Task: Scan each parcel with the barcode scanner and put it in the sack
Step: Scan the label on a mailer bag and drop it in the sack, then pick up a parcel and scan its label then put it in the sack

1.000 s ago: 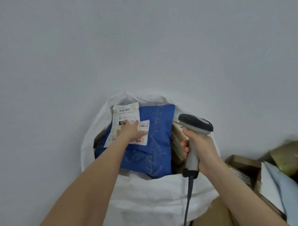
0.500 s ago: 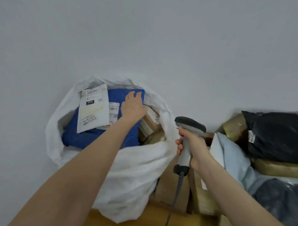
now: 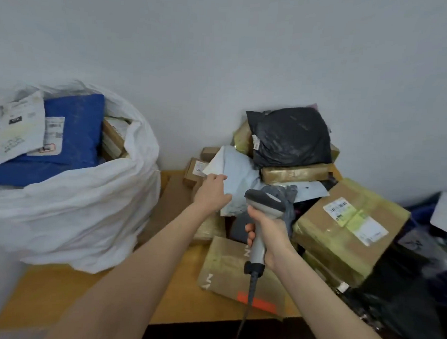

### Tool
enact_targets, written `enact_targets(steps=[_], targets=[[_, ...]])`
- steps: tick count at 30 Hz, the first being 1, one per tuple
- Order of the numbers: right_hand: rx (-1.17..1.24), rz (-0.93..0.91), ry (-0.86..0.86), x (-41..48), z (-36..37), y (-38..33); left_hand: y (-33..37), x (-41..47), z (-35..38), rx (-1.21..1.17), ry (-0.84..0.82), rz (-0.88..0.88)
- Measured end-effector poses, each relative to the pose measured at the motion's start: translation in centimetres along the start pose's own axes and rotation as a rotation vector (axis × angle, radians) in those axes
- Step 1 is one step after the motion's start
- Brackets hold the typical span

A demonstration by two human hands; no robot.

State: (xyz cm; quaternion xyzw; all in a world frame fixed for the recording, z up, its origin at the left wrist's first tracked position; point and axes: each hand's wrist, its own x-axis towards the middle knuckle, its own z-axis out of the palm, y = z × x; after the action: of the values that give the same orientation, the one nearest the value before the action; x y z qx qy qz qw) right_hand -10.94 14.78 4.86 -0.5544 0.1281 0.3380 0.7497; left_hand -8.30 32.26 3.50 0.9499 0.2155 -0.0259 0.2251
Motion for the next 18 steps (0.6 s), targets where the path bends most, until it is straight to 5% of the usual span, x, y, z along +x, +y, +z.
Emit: enact_targets(steps=[9,15,18], targets=[[0.048,-0.124,0.279,-0.5,-11.3,-3.9,10.5,1.4,9.7,-0.177,-0.215,0.162],[0.067,-0.209,0.55,-0.8,-20.2,-7.2,13.4,2.1,13.9,-0.305,-0.268,-0.17],[0.041,-0.219,0.588,0.3,-23.6,-7.4,13.5,2.0,14.9,-0.292,-0.298,-0.202]])
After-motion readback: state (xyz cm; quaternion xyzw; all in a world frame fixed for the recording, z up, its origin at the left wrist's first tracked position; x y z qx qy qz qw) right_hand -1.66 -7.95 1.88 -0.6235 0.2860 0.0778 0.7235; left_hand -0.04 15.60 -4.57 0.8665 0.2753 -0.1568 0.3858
